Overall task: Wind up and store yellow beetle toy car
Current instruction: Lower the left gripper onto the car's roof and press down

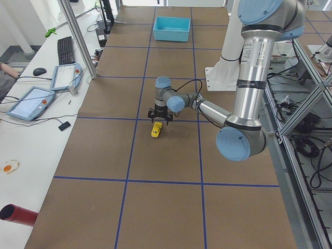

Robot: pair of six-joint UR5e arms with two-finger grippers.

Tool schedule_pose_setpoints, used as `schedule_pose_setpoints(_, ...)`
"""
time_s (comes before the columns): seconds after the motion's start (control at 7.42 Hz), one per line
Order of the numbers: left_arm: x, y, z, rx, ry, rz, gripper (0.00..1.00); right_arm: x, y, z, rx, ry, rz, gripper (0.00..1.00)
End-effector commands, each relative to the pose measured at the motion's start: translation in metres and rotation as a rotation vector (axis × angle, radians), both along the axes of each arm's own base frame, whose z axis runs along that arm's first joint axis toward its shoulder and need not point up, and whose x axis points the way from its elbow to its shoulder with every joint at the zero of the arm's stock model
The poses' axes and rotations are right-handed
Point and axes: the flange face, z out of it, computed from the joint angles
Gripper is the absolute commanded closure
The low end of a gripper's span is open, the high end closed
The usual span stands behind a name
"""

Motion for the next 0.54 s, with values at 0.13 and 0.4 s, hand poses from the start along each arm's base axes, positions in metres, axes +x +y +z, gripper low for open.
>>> schedule_pose_setpoints(0.13,0.001,-0.026,0.002,0.013,-0.01,-0.006,0.01,0.0,0.0,0.0,0.0,0.0,0.0,0.0)
schedule_pose_setpoints(0.4,0.011,-0.034,0.003,0.006,-0.014,-0.003,0.01,0.001,0.0,0.002,-0.003,0.0,0.001,0.0)
